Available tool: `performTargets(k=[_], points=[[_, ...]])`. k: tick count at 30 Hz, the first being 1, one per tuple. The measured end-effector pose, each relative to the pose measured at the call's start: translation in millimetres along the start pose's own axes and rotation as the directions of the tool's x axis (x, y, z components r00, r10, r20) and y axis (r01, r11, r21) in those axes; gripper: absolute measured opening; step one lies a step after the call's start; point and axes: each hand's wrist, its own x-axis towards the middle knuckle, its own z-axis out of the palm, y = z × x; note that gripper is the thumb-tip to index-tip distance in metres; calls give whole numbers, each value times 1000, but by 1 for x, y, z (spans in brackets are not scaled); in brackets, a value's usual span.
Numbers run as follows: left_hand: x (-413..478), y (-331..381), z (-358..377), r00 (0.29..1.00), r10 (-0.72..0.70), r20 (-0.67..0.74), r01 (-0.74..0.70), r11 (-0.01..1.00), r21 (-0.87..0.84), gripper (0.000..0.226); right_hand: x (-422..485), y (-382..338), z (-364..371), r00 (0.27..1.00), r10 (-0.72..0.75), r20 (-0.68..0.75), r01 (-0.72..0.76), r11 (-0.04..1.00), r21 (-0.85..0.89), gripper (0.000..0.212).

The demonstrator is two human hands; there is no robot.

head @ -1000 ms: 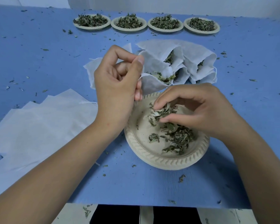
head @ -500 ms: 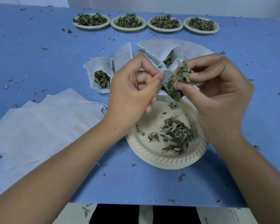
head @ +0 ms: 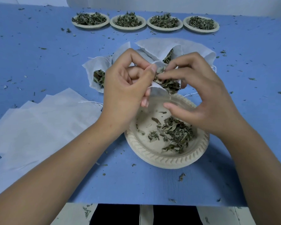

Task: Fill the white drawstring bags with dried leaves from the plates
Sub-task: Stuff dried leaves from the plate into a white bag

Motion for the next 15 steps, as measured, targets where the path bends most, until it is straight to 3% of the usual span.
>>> performTargets(k=[8,11,15], points=[[-2,0,2,997,-21,76,18,999,36,22,-2,-1,5,959,24,-282,13,992,129,23],[-4,1,3,993,-16,119,11,999,45,20,-2,-1,11,935,-6,-355,3,1000,-9,14],[-7,1,5,987,-24,159,13,998,68,17,-1,0,21,976,-56,-212,-4,962,-272,18]])
